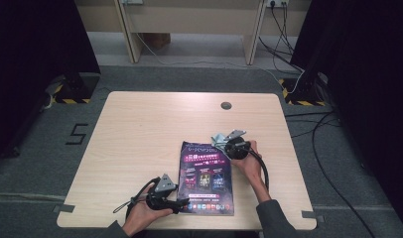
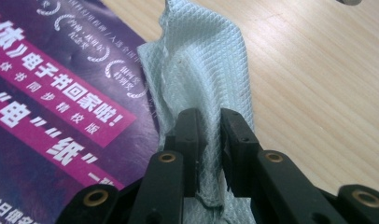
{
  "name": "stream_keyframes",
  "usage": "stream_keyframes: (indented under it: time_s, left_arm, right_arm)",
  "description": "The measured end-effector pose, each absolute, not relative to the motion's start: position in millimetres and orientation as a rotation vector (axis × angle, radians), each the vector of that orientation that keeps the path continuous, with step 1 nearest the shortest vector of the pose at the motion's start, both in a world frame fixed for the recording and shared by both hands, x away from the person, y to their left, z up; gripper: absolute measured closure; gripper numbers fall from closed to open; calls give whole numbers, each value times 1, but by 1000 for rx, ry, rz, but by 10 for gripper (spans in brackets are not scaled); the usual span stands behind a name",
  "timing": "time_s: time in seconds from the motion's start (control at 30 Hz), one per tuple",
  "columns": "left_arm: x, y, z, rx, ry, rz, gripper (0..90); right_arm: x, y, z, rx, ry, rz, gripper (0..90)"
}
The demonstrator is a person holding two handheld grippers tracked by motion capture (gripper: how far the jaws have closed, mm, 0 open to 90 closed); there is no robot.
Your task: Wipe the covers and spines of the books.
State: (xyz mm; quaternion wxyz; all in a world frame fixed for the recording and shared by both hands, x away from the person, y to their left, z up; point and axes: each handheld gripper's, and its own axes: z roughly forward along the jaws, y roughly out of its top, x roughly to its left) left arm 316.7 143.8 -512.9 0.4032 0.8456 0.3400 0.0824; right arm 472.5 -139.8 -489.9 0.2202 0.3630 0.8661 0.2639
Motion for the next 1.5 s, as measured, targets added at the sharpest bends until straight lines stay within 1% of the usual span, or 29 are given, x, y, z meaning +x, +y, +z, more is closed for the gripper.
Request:
stream_keyframes:
  time_s: [0.23, 0.5, 0.57, 0.7, 0.9, 1.07, 1.33, 1.5]
  left_arm:
    - [316, 143, -513, 2137, 858, 217, 327]
    - [316, 144, -513, 2129, 862, 215, 325]
    - [316, 145, -514, 2122, 865, 208, 324]
    - [314, 147, -514, 2116, 864, 205, 335]
    - [312, 147, -514, 2117, 859, 205, 341]
    - [313, 147, -514, 2117, 871, 190, 339]
    - [315, 148, -515, 2115, 875, 176, 329]
    - [315, 148, -515, 2116, 870, 176, 324]
  right_arm:
    - [469, -130, -489, 955, 2406, 696, 789]
    - [451, -82, -490, 791, 2522, 775, 784]
    - [449, -76, -490, 754, 2518, 742, 783]
    - [454, -87, -490, 812, 2499, 761, 784]
    - [466, -122, -490, 945, 2407, 691, 784]
    - [471, -133, -490, 998, 2374, 688, 781]
    - [469, -124, -490, 967, 2381, 686, 780]
    - [465, -105, -490, 914, 2420, 698, 780]
